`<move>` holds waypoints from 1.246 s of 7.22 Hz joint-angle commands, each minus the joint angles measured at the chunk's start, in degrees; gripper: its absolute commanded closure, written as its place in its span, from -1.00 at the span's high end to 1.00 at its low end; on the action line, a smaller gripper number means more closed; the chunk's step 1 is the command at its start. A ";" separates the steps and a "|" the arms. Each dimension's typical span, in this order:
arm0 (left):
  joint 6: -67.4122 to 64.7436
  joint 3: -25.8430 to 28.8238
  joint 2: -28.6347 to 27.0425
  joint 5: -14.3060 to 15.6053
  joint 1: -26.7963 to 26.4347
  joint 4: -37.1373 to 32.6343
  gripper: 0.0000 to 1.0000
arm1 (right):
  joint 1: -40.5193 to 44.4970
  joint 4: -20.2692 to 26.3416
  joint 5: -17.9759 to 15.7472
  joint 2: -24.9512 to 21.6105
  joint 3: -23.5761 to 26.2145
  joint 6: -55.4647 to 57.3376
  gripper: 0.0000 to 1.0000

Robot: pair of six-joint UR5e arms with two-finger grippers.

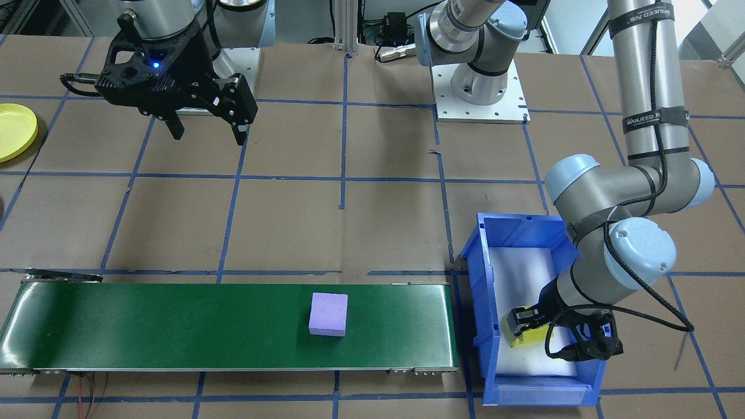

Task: Move block left to right into plate

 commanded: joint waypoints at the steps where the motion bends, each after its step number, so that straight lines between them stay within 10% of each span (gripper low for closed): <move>1: -0.15 1.02 3.01 0.15 -0.06 -3.33 -0.53 | 0.00 0.00 -0.02 0.00 0.00 0.00 1.00; 9: -12.28 4.28 7.44 1.19 -17.25 -8.55 -0.49 | -2.20 0.62 -0.99 7.18 1.31 -0.70 1.00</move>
